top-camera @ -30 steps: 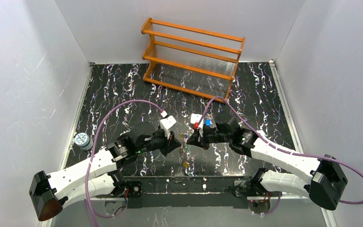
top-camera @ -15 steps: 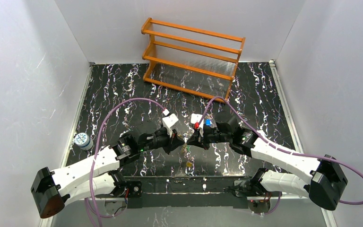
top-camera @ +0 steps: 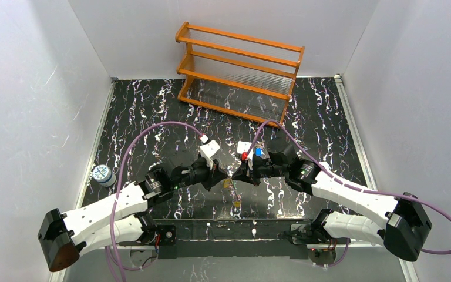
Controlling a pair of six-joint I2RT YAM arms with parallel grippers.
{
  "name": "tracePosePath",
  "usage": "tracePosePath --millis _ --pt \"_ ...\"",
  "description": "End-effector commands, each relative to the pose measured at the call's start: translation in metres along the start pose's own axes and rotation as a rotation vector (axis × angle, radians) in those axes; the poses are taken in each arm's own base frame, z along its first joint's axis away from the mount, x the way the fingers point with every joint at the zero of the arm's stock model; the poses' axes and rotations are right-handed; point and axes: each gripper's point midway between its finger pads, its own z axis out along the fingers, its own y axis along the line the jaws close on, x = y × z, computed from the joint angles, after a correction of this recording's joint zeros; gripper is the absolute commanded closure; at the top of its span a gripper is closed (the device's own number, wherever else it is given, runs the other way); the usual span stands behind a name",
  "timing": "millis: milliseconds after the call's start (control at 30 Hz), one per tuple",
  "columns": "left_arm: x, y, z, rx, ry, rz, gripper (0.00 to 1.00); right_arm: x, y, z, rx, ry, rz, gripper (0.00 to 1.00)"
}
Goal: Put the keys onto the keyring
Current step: Insert the key onto the keyring.
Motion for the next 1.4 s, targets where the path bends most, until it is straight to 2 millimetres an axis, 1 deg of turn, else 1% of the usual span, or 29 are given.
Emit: tracePosePath --millis 0,167,233,633,767,967,1100,1233,1367 --pt "0.004 0.005 -0.005 -0.034 0.010 0.003 1.00 -0.044 -0.001 -0.006 0.003 -0.122 -0.078 0.99" --pt "0.004 0.007 -0.005 -0.044 0.008 0.003 1.00 -0.045 -0.002 -0.007 0.006 -0.125 -0.078 0.99" --pt "0.011 0.009 -0.007 -0.057 0.036 -0.002 1.00 -0.044 -0.001 -0.007 0.005 -0.124 -0.077 0.99" --pt "0.023 0.013 -0.012 -0.079 0.058 -0.018 1.00 -0.047 -0.001 -0.007 0.010 -0.144 -0.070 0.99" --pt "0.022 0.013 -0.013 -0.080 0.052 -0.016 1.00 -0.047 -0.001 -0.007 0.009 -0.145 -0.064 0.99" --pt "0.026 0.014 -0.013 -0.084 0.057 -0.022 1.00 -0.049 -0.001 -0.007 0.011 -0.152 -0.066 0.99" --pt "0.019 0.017 -0.015 -0.102 0.034 -0.014 1.00 -0.048 -0.001 -0.007 0.009 -0.150 -0.068 0.99" --pt "0.005 0.020 -0.022 -0.124 -0.027 0.012 0.72 -0.046 0.000 -0.008 0.009 -0.152 -0.074 0.99" --pt "-0.011 0.015 -0.029 -0.097 -0.128 0.062 0.55 -0.046 0.003 -0.011 0.006 -0.177 -0.100 0.99"
